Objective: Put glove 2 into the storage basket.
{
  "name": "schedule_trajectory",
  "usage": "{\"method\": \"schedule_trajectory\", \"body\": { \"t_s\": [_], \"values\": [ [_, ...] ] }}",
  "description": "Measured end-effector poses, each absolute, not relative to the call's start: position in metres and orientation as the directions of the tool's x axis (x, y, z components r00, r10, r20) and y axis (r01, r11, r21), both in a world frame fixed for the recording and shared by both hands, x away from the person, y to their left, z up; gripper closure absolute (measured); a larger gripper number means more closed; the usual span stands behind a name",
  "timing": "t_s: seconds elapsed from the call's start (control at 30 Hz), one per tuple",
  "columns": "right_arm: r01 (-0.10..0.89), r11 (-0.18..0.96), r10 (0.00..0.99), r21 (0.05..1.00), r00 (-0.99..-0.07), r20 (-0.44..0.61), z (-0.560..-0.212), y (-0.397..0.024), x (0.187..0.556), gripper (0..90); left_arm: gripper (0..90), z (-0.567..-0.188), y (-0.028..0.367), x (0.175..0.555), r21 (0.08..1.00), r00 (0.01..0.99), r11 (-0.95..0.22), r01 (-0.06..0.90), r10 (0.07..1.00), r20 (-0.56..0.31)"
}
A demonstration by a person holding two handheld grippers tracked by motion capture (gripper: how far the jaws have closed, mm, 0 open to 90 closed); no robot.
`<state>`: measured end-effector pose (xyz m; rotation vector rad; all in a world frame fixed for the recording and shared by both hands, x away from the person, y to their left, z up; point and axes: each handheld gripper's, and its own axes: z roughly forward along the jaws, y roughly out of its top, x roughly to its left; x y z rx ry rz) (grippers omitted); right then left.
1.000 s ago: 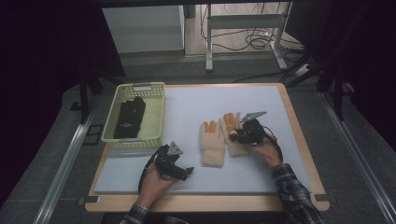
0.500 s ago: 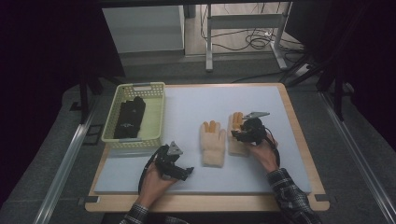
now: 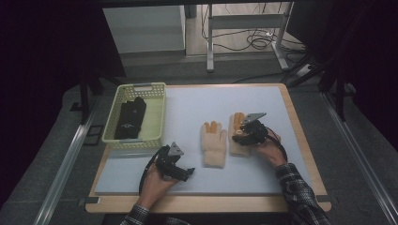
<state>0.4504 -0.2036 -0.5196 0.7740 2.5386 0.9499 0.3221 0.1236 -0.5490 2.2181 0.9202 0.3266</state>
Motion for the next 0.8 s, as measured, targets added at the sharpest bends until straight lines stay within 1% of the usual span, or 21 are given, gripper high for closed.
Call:
{"method": "schedule_trajectory", "body": {
  "t_s": [0.1, 0.2, 0.37, 0.63, 0.8],
  "values": [
    [0.402, 0.612, 0.603, 0.681, -0.794, -0.074, -0.519, -0.204, 0.451, 57.8, 0.0, -0.549, 0.124, 0.322, 0.692, 0.715, -0.500, 0.521, 0.698, -0.034],
    [0.427, 0.589, 0.627, 0.686, -0.778, -0.054, -0.516, -0.206, 0.449, 61.5, 0.0, -0.549, 0.124, 0.322, 0.692, 0.715, -0.500, 0.521, 0.698, -0.033],
    [0.454, 0.541, 0.654, 0.708, -0.757, -0.015, -0.505, -0.213, 0.444, 61.8, 0.0, -0.549, 0.124, 0.322, 0.692, 0.715, -0.500, 0.521, 0.699, -0.034],
    [0.431, 0.517, 0.638, 0.740, -0.770, 0.002, -0.478, -0.211, 0.429, 61.8, 0.0, -0.549, 0.124, 0.322, 0.692, 0.715, -0.500, 0.521, 0.698, -0.034],
    [0.428, 0.500, 0.623, 0.753, -0.782, 0.031, -0.463, -0.204, 0.420, 61.8, 0.0, -0.549, 0.124, 0.322, 0.690, 0.717, -0.504, 0.519, 0.696, -0.031]
  ]
}}
